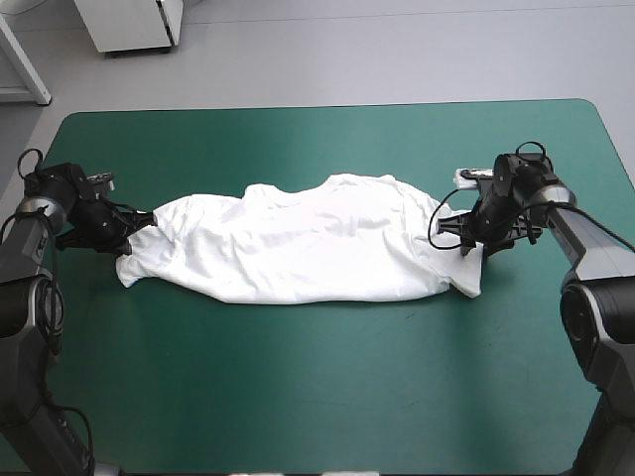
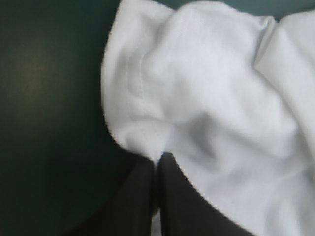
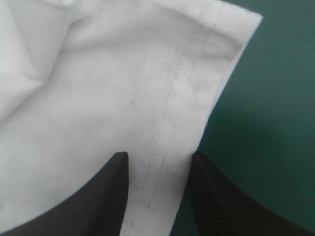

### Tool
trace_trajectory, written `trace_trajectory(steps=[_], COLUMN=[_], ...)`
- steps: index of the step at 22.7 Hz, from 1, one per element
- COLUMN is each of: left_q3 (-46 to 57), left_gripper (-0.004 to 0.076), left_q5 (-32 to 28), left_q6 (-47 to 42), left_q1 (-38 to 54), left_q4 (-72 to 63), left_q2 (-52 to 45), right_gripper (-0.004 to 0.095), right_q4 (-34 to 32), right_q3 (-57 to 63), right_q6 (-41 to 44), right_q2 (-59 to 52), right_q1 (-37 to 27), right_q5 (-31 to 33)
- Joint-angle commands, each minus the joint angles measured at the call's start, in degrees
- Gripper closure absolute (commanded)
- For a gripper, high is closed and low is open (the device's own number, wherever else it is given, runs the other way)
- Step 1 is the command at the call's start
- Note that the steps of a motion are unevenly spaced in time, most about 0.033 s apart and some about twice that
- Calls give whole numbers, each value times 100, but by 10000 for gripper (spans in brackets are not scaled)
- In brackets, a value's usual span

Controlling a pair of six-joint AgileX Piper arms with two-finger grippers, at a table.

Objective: Fold the cloth

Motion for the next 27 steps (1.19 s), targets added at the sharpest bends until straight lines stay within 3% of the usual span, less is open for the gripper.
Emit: trace_trajectory(steps=[1,5,7,8,13,27], left_q3=[-76,-76,-76,-76,-310,-2260], left_gripper=[746,746,746,746,746,746], left_q5=[-293,-304,-302,-316,-184,98], left_q6=[0,0,0,0,225,1175], left_q1=[3,3,3,3,3,3], left_q4=[-83,-90,-90,-101,-423,-2229], left_q2=[-131,-131,-131,-131,-195,-1812], right_gripper=[585,606,715,912,925,925], right_q4=[225,353,342,307,115,172], right_q3=[-169,-159,-159,-159,-313,-2037], right_q6=[-57,-46,-46,-46,-111,-97], right_q2=[-169,217,295,284,-79,-2082], right_q1=[-43,-43,-43,-43,-43,-43], right_q5=[-16,420,518,518,666,813])
